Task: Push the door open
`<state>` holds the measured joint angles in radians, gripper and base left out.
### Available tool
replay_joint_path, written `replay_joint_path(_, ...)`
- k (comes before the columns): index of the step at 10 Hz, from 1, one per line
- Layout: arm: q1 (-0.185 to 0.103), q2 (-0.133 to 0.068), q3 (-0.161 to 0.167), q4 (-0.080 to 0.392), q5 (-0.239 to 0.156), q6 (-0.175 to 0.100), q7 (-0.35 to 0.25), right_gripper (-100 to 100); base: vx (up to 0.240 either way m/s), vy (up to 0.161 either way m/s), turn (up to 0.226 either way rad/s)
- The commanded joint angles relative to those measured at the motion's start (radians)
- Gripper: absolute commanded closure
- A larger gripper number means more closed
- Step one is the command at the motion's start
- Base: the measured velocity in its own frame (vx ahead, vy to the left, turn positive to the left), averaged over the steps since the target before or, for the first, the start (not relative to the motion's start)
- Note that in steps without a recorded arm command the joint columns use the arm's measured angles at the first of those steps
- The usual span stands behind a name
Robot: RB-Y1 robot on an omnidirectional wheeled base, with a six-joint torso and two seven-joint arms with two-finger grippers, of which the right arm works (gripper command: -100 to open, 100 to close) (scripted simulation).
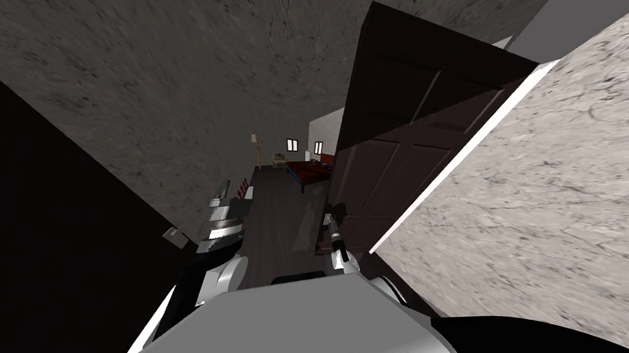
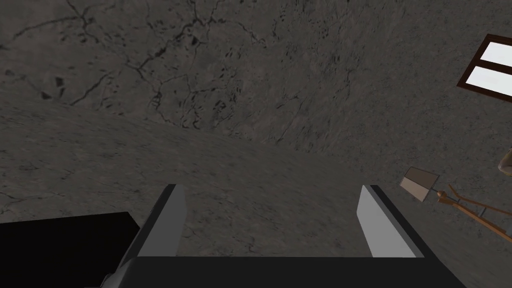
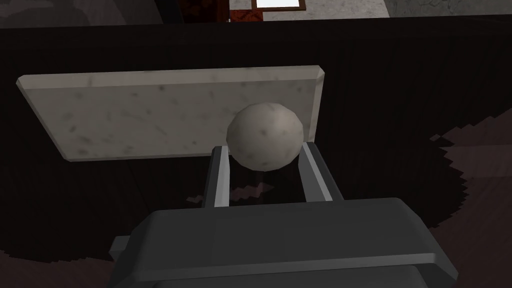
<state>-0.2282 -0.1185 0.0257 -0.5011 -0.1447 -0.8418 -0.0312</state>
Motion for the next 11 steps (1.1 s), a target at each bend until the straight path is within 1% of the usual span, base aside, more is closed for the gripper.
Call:
replay_joint_path(1,0.005,0.002,-0.008,-0.018,-0.004,0.007,0.005,100,0.131,0.081,-0.041)
replay_joint_path(2,0.002,-0.002,-0.007,-0.003,-0.003,0.002,0.003,100,0.059,0.030,-0.032)
replay_joint_path(3,0.002,-0.006,-0.021,-0.003,-0.012,0.002,0.008,100,0.097,0.036,-0.035)
replay_joint_path(5,0.002,-0.008,-0.032,-0.002,-0.019,0.001,0.013,100,0.158,0.057,-0.044)
replay_joint_path(7,0.003,-0.011,-0.050,0.000,-0.030,0.001,0.020,100,0.182,0.046,-0.031)
replay_joint_path(11,0.004,-0.017,-0.090,0.004,-0.054,-0.001,0.037,100,0.202,0.086,-0.058)
